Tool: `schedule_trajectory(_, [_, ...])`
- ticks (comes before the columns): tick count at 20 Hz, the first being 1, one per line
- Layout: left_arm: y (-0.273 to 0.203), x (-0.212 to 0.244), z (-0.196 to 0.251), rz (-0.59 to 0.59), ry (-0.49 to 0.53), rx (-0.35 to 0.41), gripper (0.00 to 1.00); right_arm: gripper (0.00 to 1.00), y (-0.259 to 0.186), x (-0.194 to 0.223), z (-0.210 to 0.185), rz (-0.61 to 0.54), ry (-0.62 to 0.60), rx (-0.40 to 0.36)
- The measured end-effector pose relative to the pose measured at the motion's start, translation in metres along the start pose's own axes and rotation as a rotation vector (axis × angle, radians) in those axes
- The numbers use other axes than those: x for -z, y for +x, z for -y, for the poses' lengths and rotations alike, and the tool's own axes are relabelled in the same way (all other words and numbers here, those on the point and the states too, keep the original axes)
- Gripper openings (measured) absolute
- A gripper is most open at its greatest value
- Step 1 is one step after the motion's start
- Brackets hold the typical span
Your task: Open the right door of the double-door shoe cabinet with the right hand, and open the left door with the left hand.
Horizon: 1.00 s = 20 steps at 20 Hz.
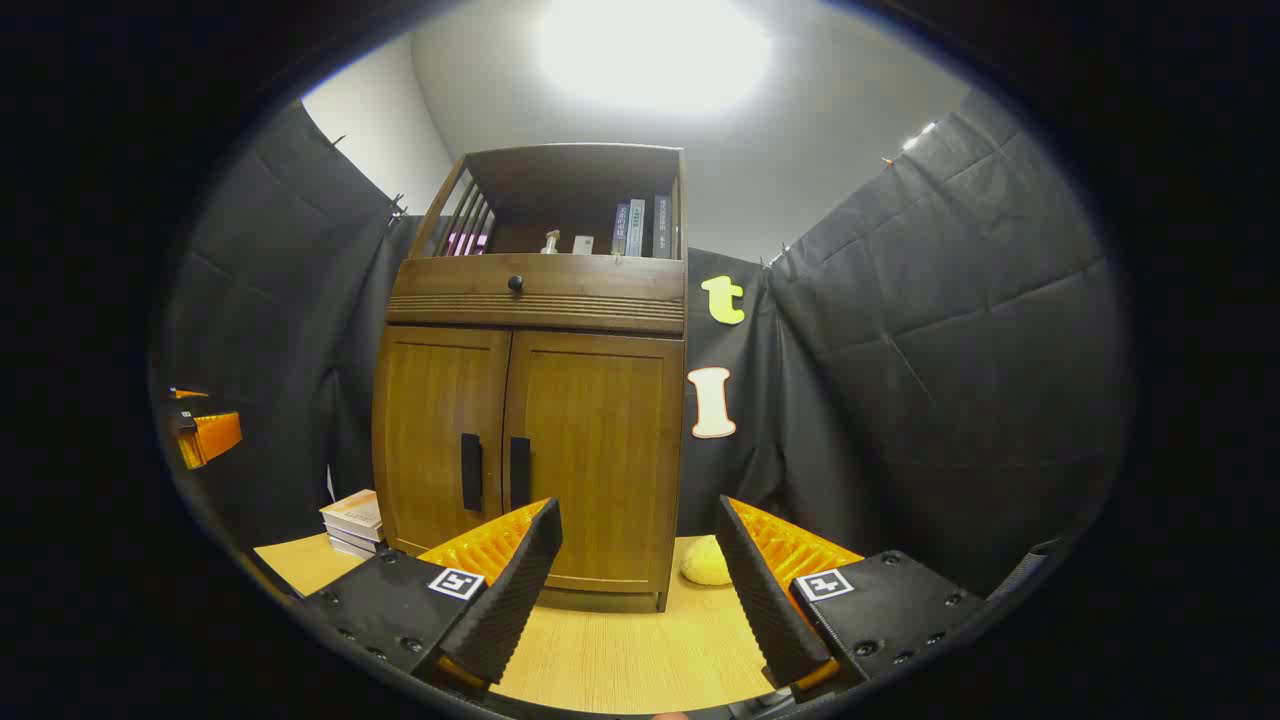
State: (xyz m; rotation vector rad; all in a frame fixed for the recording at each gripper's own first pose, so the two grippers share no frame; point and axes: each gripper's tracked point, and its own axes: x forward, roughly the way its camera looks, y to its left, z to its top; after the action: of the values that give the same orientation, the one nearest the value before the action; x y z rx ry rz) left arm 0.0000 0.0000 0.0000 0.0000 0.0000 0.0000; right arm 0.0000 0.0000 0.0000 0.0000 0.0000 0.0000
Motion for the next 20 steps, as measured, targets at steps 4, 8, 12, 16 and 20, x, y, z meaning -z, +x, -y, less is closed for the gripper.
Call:
schedule_trajectory(4, [0.0,-0.001,0.003,0.0,0.004,0.002,0.99,0.97,0.0,0.001,0.0,0.0,0.006,-0.003])
schedule_trajectory(8, [0.004,-0.001,0.002,0.0,0.007,0.001,0.94,0.97,0.003,0.0,-0.003,-0.002,0.003,-0.013])
schedule_trajectory(12, [0.005,-0.003,0.005,0.009,0.013,0.0,0.98,0.96,0.007,-0.003,-0.002,0.011,0.01,-0.011])
schedule_trajectory(16, [0.006,-0.002,0.006,0.007,0.01,-0.001,0.98,0.97,0.01,0.001,-0.003,0.004,0.018,-0.014])
schedule_trajectory(20, [0.01,-0.002,0.008,0.006,0.012,-0.001,1.0,0.97,0.015,0.004,-0.006,0.001,0.017,-0.02])
